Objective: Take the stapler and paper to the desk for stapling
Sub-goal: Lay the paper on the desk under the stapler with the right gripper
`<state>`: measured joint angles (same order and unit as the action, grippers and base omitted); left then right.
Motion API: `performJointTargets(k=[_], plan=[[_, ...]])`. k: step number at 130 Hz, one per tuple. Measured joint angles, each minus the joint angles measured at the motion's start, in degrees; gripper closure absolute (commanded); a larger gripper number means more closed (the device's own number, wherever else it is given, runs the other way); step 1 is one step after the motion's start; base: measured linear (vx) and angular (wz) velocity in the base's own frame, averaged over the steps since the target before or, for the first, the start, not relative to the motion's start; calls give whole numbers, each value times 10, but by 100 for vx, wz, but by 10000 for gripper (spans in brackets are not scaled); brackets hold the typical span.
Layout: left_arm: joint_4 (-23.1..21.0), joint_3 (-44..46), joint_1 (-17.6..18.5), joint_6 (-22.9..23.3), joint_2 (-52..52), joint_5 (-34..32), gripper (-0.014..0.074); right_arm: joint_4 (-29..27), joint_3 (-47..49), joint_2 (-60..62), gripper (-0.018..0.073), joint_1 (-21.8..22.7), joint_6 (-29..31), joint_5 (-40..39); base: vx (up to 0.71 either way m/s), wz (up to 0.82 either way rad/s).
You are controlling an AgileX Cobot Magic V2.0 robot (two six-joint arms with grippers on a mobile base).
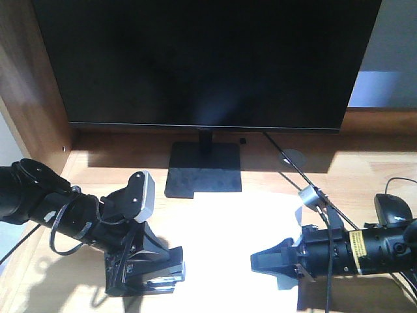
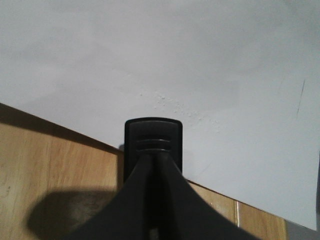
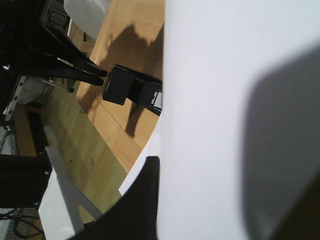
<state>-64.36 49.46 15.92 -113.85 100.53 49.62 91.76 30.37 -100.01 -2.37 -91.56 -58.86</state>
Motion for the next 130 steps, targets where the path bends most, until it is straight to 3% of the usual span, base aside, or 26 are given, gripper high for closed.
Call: performJointTargets(k=[34,81,130], plan=[[0,0,0,0,0,0,603,6,37,-63,562,-22,-11,-27,0,0],[0,0,0,0,0,0,603,67,117,-116,562,-50,-83,-34,0,0],[0,0,0,0,0,0,603,44,131,-145,562,-50,-93,-43,0,0]])
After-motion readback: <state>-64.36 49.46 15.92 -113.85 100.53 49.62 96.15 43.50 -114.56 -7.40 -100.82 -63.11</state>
